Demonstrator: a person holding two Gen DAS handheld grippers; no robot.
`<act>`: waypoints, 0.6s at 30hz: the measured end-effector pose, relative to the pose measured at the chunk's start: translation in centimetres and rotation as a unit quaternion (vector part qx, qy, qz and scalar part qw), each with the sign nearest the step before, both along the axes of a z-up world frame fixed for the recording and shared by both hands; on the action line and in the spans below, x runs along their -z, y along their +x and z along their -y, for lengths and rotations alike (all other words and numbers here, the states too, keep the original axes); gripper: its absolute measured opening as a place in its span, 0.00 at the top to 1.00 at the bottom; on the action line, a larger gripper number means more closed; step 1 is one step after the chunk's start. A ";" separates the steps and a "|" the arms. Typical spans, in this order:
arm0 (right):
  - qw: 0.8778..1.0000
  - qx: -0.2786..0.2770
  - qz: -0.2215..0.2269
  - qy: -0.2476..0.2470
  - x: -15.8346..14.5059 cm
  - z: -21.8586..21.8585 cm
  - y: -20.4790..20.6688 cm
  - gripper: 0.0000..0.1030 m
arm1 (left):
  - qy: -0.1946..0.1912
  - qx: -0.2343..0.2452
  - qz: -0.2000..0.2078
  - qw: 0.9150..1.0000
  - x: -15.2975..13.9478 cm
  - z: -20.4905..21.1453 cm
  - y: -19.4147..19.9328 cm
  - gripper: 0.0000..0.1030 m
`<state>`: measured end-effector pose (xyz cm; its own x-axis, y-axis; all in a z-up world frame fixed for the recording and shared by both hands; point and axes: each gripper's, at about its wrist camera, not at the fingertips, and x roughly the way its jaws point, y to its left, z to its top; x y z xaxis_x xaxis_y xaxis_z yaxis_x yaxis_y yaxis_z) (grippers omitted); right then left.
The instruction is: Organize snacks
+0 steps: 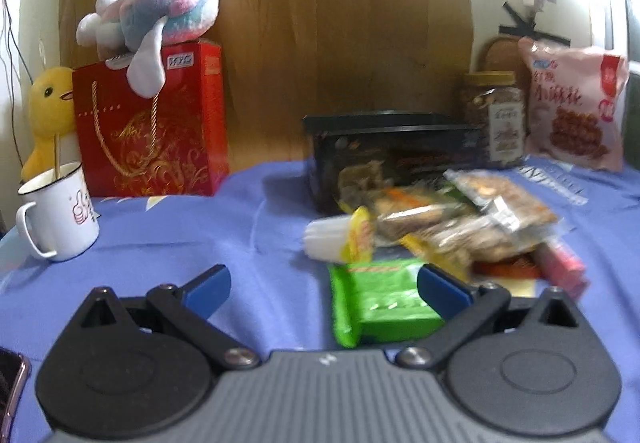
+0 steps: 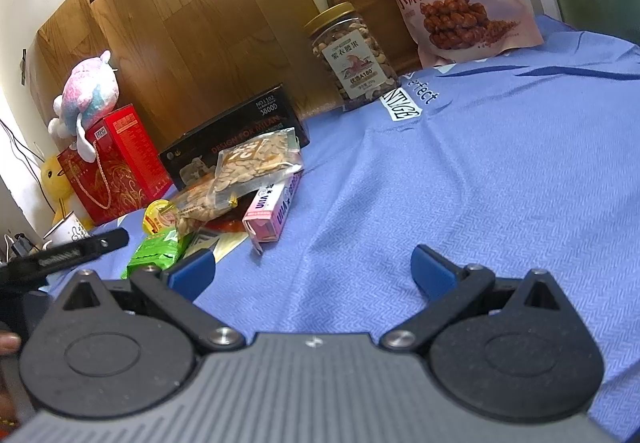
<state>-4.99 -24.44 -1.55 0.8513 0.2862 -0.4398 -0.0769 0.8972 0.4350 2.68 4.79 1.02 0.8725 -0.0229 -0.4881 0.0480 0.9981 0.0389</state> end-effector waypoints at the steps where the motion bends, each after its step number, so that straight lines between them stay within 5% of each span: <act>1: 1.000 0.000 0.000 -0.002 0.0 -0.1 0.0 0.00 | -0.021 0.005 -0.014 1.000 0.0 -0.6 0.3 0.04; 6: 1.000 0.001 0.002 -0.003 0.1 -0.1 -0.1 0.00 | -0.050 0.000 0.018 0.999 0.0 -1.5 -1.0 0.03; 18: 1.000 0.001 -0.001 -0.023 0.0 -0.5 0.0 0.00 | -0.023 0.021 0.054 0.998 -0.2 -0.6 -2.1 0.00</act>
<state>-5.01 -23.96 -1.56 0.8508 0.2635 -0.4547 -0.0740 0.9166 0.3929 0.58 5.37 1.27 0.9178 -0.0812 -0.3887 0.0882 0.9961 0.0000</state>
